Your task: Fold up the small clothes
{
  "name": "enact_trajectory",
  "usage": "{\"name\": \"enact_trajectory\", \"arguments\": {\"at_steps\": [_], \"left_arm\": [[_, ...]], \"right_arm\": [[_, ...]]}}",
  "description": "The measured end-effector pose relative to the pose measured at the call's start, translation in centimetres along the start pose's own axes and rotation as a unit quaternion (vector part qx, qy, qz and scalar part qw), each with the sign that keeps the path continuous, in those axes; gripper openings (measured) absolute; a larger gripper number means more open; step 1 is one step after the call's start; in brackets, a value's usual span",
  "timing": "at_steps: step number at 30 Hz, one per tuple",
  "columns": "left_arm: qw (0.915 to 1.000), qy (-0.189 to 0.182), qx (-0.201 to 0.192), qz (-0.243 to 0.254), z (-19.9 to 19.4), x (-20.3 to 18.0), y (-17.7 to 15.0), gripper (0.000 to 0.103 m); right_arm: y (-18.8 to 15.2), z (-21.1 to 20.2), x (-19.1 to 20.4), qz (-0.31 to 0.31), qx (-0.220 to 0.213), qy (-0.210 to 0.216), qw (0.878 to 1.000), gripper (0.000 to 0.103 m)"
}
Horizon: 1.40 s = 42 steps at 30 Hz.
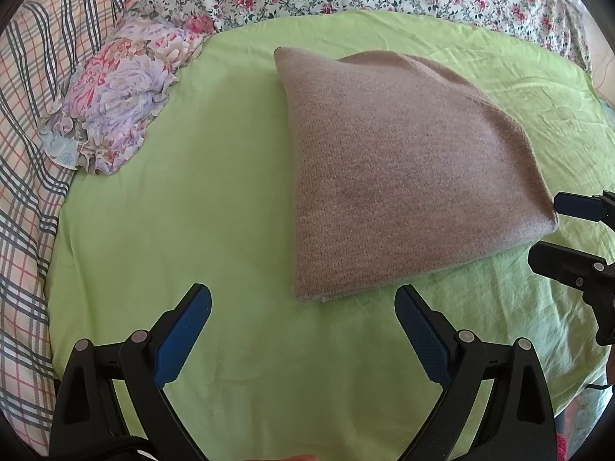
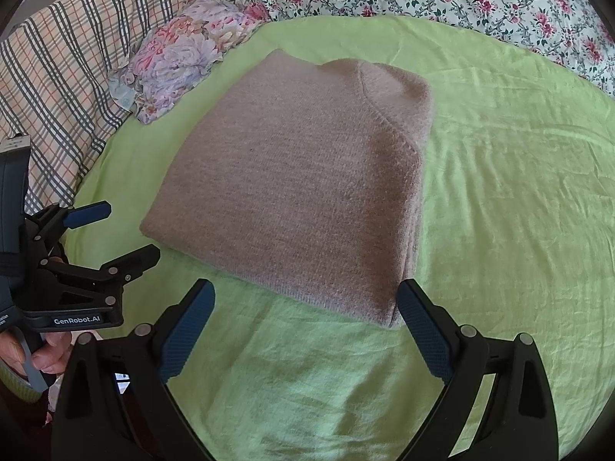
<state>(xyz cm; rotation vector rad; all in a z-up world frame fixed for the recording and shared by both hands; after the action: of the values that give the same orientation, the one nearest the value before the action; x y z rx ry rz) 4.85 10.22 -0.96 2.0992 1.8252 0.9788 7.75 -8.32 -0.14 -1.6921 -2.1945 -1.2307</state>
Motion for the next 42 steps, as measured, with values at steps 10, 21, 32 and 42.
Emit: {"name": "enact_trajectory", "arguments": {"at_steps": [10, 21, 32, 42], "left_arm": [[1.0000, 0.000, -0.001, 0.000, 0.00, 0.01, 0.03, 0.097], [1.0000, 0.000, -0.001, 0.001, 0.02, 0.04, 0.06, 0.097], [1.0000, 0.002, -0.003, -0.004, -0.38, -0.04, 0.13, 0.097], [1.0000, 0.001, -0.007, -0.005, -0.55, -0.12, 0.01, 0.097]], "right_arm": [[0.04, -0.02, -0.06, -0.001, 0.000, 0.001, 1.000, 0.096], [0.07, 0.00, -0.03, -0.001, 0.000, 0.000, 1.000, 0.096], [0.11, 0.00, -0.01, -0.001, 0.001, 0.000, 1.000, 0.096], [0.13, -0.03, -0.16, -0.002, 0.001, 0.002, 1.000, 0.096]]}}
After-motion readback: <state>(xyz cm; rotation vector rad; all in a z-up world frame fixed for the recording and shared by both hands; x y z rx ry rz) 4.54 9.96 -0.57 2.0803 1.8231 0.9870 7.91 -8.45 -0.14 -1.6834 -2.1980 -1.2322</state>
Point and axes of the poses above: each gripper's, at about its wrist camera, not at the fingertips, and z roughly the way its jaws point, x to its left, y to its top, the point moved 2 cm from there along z, roughly the way its jaws point, and after that the axes turned 13 degrees about y, right-handed, at the moved point
